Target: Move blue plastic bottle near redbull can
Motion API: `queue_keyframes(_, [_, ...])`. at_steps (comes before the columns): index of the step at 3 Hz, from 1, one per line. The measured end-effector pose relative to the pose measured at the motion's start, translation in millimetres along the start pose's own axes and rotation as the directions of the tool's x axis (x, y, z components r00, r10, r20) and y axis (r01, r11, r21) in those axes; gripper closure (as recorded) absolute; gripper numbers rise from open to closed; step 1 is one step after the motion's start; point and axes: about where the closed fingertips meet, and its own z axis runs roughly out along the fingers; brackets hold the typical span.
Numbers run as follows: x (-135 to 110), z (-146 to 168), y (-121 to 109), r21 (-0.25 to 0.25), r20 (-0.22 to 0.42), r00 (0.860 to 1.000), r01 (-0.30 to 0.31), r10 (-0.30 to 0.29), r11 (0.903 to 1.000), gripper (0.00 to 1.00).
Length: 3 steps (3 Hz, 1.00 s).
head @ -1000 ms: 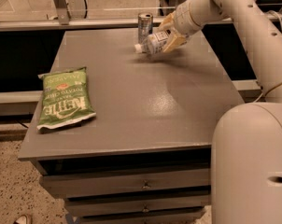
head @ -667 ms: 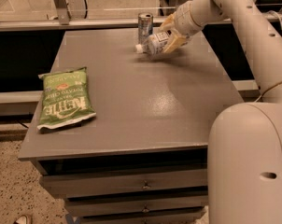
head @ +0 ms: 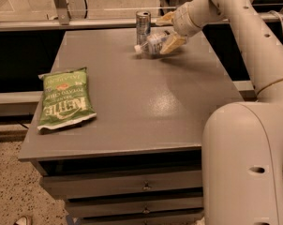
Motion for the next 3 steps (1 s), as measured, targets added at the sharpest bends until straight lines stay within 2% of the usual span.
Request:
queue_keyframes(1, [0.7, 3.5, 4.9, -0.022, 0.005, 1.000, -0.009, 0.009, 0.9997, 0.00])
queue_keyframes(2, [1.8, -3.6, 9.5, -0.030, 0.016, 1.000, -0.024, 0.025, 0.9992, 0.00])
queue_keyframes(3, [1.4, -32.4, 12.8, -0.012, 0.054, 0.997, -0.058, 0.058, 0.9983, 0.00])
